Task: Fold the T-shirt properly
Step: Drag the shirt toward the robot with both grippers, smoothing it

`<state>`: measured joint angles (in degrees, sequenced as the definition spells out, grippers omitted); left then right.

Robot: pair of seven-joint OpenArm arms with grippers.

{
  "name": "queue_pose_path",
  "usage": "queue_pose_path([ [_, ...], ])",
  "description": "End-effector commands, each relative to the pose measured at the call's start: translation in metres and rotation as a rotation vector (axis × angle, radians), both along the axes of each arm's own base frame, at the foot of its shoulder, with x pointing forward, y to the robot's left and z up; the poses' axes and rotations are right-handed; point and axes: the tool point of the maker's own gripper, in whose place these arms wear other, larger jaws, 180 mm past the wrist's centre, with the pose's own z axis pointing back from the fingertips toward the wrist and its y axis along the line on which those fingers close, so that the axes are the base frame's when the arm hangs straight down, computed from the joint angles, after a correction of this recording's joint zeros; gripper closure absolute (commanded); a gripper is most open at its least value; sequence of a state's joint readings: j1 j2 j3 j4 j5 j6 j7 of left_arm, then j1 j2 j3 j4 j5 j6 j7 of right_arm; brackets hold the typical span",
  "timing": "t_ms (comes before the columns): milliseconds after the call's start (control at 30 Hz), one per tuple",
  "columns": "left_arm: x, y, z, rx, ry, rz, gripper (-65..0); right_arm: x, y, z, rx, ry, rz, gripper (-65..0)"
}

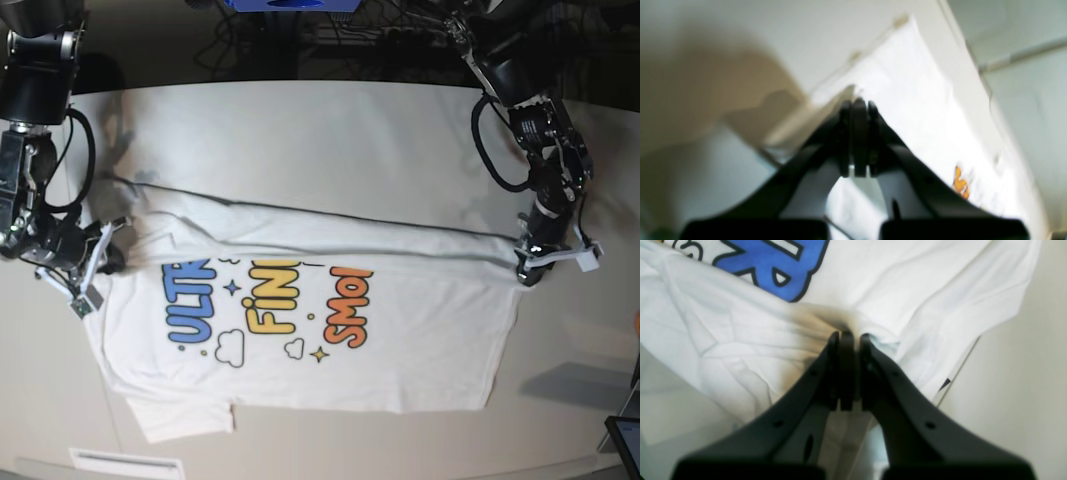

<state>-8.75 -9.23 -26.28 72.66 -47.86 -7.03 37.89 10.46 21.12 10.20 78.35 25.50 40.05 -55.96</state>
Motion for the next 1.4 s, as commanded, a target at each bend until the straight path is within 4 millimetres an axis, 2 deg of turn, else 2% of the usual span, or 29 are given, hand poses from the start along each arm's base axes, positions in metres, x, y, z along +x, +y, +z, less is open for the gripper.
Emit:
queue_pose_path([
  [0, 0.015, 0.005, 0.023, 0.041, -0.06, -0.006, 0.0, 0.016, -0.007, 0.021, -0.002, -0.067, -0.004, -0.6],
  [100, 0.022, 0.001, 0.027, 0.072, -0.059, -0.017, 0.0, 0.019, -0.006, 0.024, -0.002, -0.075, -0.004, -1.5],
  [267, 0.033, 0.007, 0.036, 0.145, -0.046, -0.02, 0.0, 0.027, -0.003, 0.032, 0.03, -0.133, -0.008, -2.2],
  [333, 0.033, 0.008, 0.036, 0.166, -0.034, -0.021, 0.0, 0.028, -0.002, 0.033, 0.034, -0.138, -0.008, -5.8],
  [400, 0.033, 0.011, 0.036, 0.182, -0.027, -0.02, -2.2, 0.029, -0.002, 0.034, 0.039, -0.146, -0.012, -12.6],
  [567, 0.04, 0.021, 0.043, 0.205, -0.036, -0.003, -20.8, 0.036, 0.002, 0.043, 0.057, -0.196, -0.005, -35.8],
  [633, 0.042, 0.031, 0.051, 0.237, -0.073, 0.031, -22.7, 0.04, 0.002, 0.048, 0.078, -0.234, -0.03, -44.0],
  [700, 0.045, 0.043, 0.064, 0.302, -0.115, 0.062, -23.0, 0.048, -0.003, 0.055, 0.101, -0.28, -0.083, -47.4],
  [833, 0.049, 0.056, 0.081, 0.418, -0.149, 0.088, -23.0, 0.05, 0.0, 0.065, 0.143, -0.367, -0.098, -47.3],
  [933, 0.043, 0.043, 0.094, 0.554, -0.169, 0.031, -22.3, 0.038, 0.003, 0.068, 0.144, -0.41, -0.078, -44.5],
  [1000, 0.033, 0.026, 0.096, 0.665, -0.209, -0.033, -20.3, 0.025, 0.006, 0.064, 0.097, -0.422, -0.053, -35.8],
  [1033, 0.027, 0.02, 0.096, 0.707, -0.233, -0.045, -16.5, 0.019, 0.009, 0.059, 0.071, -0.418, -0.041, -31.0],
  [1100, 0.013, 0.012, 0.089, 0.762, -0.259, -0.065, -2.4, 0.008, 0.017, 0.048, -0.001, -0.4, -0.018, -21.5],
  [1133, 0.006, 0.009, 0.082, 0.772, -0.255, -0.077, 0.0, 0.003, 0.019, 0.043, -0.039, -0.393, -0.011, -17.4],
  [1233, -0.013, 0.009, 0.063, 0.772, -0.218, -0.092, 0.0, -0.014, 0.029, 0.027, -0.146, -0.364, 0.014, -2.3],
  [1267, -0.017, 0.008, 0.058, 0.769, -0.206, -0.096, 0.0, -0.018, 0.033, 0.023, -0.168, -0.357, 0.01, 0.0],
  [1367, -0.03, 0.006, 0.048, 0.769, -0.18, -0.105, 0.0, -0.027, 0.041, 0.012, -0.233, -0.33, 0.016, -1.0],
])
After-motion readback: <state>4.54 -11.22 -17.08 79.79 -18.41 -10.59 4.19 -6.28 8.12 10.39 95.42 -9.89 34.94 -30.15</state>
